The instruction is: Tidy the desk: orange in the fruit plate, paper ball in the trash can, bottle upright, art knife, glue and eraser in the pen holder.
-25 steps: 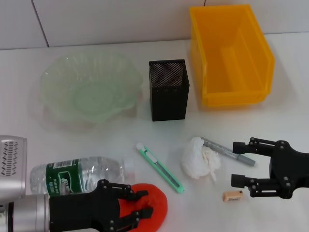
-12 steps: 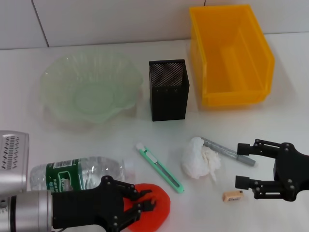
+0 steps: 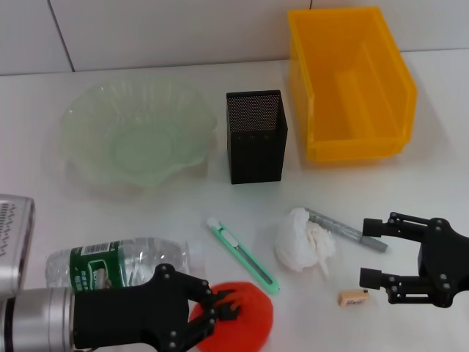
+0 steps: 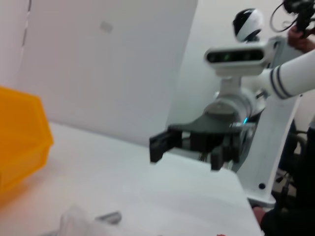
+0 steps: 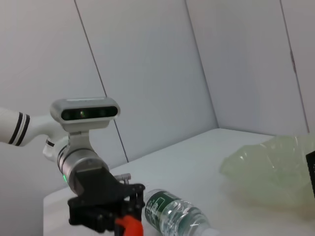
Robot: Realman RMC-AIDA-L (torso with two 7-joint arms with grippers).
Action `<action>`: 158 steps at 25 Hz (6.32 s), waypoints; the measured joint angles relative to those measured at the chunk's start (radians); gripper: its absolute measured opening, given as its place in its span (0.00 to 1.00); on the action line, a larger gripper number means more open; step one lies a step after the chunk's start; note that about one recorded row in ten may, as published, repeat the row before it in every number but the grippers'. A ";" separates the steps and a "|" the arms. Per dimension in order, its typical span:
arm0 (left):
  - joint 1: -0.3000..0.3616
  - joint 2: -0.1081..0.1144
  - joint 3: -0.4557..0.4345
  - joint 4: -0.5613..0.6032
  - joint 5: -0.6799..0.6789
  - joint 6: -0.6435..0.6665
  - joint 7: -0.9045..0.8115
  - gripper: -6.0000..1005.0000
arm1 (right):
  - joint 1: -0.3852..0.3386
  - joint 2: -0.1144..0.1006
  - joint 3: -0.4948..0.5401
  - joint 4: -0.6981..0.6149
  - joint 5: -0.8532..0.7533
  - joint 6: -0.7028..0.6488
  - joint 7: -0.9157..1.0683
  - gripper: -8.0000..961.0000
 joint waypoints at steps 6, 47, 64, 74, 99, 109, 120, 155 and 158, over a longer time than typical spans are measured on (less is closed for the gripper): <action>0.012 0.006 -0.022 0.069 -0.048 0.079 0.024 0.08 | -0.012 0.001 0.002 0.000 0.002 -0.005 0.000 0.85; -0.157 0.006 -0.305 -0.065 -0.337 -0.424 0.248 0.29 | -0.011 0.001 0.013 0.001 0.007 -0.033 0.016 0.84; 0.047 0.007 -0.181 0.035 -0.053 -0.068 0.193 0.84 | 0.313 -0.101 -0.207 -0.627 -0.143 -0.206 0.933 0.84; 0.074 0.006 -0.172 0.023 -0.047 -0.065 0.207 0.85 | 0.451 0.010 -0.560 -0.754 -0.417 -0.084 1.035 0.84; 0.071 0.005 -0.082 0.010 -0.044 -0.077 0.202 0.85 | 0.458 0.023 -0.919 -0.517 -0.452 0.260 1.139 0.84; 0.066 0.004 -0.062 0.010 -0.044 -0.085 0.203 0.84 | 0.475 0.025 -1.035 -0.455 -0.436 0.367 1.175 0.84; 0.066 0.004 -0.062 0.011 -0.044 -0.086 0.208 0.84 | 0.507 0.027 -1.061 -0.381 -0.414 0.403 1.178 0.84; 0.050 0.006 -0.044 0.011 -0.044 -0.096 0.202 0.84 | 0.405 -0.030 -0.435 -0.836 -0.385 0.286 1.172 0.49; 0.050 0.006 -0.042 0.011 -0.044 -0.096 0.201 0.84 | 0.379 -0.033 -0.430 -0.831 -0.396 0.371 1.155 0.49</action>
